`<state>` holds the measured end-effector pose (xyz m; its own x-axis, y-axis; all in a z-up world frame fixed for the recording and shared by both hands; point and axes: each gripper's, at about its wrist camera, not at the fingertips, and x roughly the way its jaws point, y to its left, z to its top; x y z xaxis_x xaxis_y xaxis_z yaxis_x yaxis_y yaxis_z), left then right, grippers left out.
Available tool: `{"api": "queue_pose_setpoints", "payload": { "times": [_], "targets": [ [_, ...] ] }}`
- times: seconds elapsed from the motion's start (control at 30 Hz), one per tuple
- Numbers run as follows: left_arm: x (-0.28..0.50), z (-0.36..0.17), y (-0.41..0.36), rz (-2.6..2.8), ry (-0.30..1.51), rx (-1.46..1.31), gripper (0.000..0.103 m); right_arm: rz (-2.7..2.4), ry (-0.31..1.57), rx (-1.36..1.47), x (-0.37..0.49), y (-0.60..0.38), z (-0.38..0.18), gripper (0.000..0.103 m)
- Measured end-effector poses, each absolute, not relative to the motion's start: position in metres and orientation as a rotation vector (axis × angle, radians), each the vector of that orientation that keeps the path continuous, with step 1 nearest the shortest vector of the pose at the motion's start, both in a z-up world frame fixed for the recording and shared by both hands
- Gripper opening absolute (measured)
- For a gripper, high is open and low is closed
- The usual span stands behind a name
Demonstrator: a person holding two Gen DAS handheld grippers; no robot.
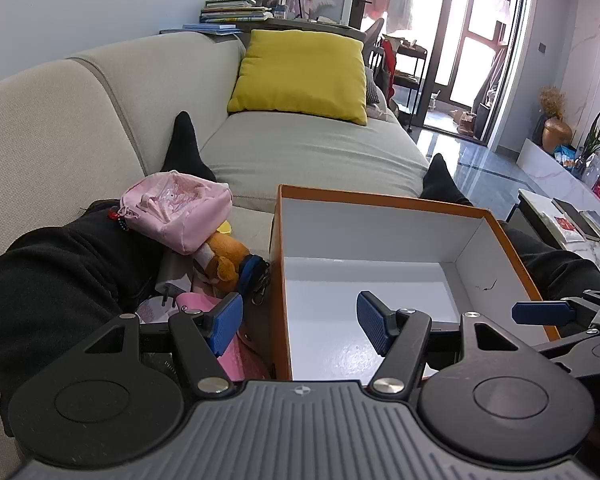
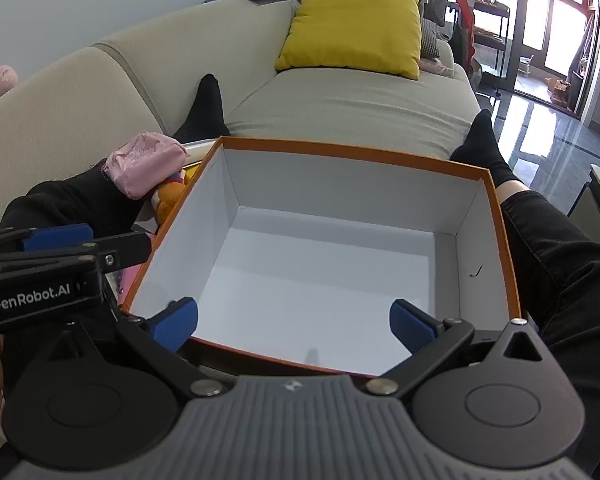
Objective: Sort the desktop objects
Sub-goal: 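Move the left tool from the box toward the pink mini backpack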
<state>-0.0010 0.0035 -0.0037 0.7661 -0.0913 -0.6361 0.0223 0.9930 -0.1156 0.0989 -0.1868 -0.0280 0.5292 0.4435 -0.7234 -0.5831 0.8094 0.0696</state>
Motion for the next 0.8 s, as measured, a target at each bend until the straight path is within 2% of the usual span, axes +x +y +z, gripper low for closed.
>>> {"api": "queue_pose_setpoints", "payload": {
  "times": [0.8],
  "targets": [
    [0.005, -0.003, 0.009, -0.043, 0.719, -0.105, 0.074, 0.699, 0.808, -0.224, 0.105, -0.177, -0.030, 0.100]
  ]
}}
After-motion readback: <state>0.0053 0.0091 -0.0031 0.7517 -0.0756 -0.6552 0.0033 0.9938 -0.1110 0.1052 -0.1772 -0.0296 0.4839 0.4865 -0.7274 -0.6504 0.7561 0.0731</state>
